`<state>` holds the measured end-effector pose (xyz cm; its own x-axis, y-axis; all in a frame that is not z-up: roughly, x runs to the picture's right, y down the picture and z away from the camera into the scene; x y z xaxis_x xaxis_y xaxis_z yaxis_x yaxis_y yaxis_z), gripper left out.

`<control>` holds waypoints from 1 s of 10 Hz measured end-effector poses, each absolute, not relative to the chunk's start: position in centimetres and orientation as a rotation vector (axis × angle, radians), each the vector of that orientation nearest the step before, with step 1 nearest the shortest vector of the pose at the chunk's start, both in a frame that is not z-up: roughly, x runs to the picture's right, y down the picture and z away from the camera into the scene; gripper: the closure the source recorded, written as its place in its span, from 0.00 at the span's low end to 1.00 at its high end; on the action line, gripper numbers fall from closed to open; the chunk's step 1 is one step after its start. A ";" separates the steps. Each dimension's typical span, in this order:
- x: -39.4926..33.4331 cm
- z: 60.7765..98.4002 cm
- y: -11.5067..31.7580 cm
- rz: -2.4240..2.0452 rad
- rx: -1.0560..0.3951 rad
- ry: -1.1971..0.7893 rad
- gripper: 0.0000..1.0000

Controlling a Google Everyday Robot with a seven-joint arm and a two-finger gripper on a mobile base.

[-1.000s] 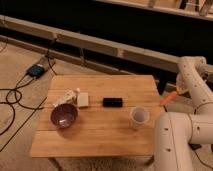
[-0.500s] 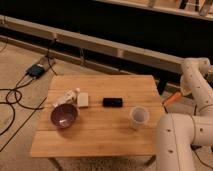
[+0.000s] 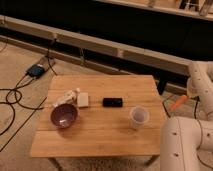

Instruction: Drag the pepper across the table

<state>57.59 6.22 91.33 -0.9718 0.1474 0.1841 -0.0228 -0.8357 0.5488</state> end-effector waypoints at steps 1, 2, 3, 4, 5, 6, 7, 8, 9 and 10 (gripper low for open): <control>57.6 91.3 6.2 2.907 0.335 0.864 0.55; 57.2 91.5 6.0 2.904 0.330 0.861 0.55; 57.3 91.5 6.1 2.904 0.331 0.863 0.55; 57.5 91.4 6.1 2.906 0.332 0.863 0.55; 57.4 91.4 6.1 2.905 0.332 0.863 0.55; 57.3 91.5 6.0 2.903 0.330 0.862 0.55; 57.2 91.5 6.0 2.902 0.329 0.862 0.55; 57.3 91.5 6.0 2.903 0.330 0.862 0.55; 57.3 91.5 6.0 2.903 0.331 0.863 0.55; 57.2 91.5 6.0 2.902 0.330 0.862 0.55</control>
